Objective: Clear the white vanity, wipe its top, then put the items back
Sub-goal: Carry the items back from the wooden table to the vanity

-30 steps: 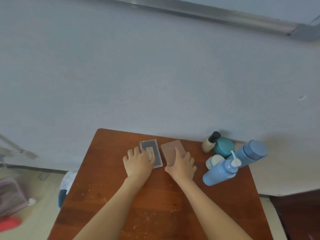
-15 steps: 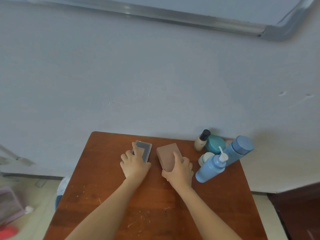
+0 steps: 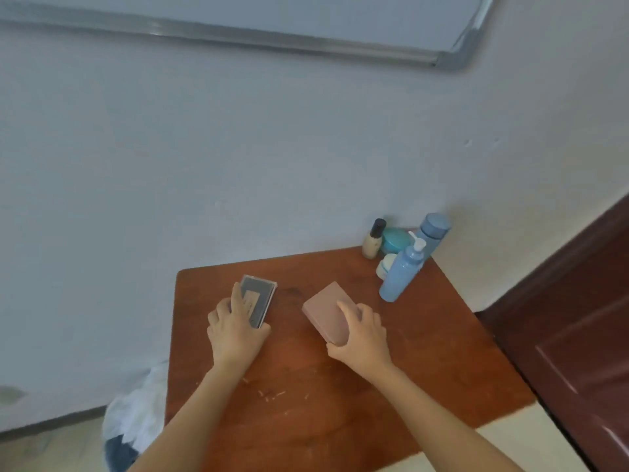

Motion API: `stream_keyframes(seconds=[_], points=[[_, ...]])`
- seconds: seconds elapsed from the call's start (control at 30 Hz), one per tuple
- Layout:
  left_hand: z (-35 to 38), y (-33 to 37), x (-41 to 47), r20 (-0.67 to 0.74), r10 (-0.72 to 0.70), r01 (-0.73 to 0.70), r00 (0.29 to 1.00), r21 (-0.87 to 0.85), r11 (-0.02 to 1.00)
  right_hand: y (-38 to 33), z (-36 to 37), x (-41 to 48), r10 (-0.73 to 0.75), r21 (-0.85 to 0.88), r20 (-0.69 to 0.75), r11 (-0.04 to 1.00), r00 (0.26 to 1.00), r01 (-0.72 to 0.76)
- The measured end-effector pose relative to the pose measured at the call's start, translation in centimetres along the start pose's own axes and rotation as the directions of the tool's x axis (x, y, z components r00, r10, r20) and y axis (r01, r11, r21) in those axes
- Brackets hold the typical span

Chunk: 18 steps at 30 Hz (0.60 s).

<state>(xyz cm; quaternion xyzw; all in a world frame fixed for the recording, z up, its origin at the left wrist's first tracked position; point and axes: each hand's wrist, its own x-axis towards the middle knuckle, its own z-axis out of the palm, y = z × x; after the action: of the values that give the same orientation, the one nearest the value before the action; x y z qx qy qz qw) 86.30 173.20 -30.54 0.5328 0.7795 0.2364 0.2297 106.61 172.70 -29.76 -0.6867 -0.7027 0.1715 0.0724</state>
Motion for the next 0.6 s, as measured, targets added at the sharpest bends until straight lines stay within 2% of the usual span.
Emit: stream_keyframes(seconds=[0.2,0.3,0.43,0.6], points=[[-1.4,-2.7,-4.2,0.14,0.187,-0.19,0.972,0.009,0.982,0.1,2.3,-11.3,0.29,-0.021,-0.047,0.956,0.956,-0.291],[-0.5,-1.1,-6.8,0.26,0.319,-0.332,0.911,0.007,0.943,1.9,1.0,-16.3,0.446,0.018,-0.086,0.895,0.891,-0.446],[1.6,2.7,-12.1,0.395,0.504,-0.529,0.768,-0.051,0.847,5.1,-1.9,-23.8,0.591,0.023,-0.179,0.802,0.786,-0.597],[4.2,8.2,-21.1,0.481,0.699,-0.744,0.53,-0.132,0.655,8.3,-3.6,-36.3,0.729,0.095,-0.272,0.67,0.628,-0.736]])
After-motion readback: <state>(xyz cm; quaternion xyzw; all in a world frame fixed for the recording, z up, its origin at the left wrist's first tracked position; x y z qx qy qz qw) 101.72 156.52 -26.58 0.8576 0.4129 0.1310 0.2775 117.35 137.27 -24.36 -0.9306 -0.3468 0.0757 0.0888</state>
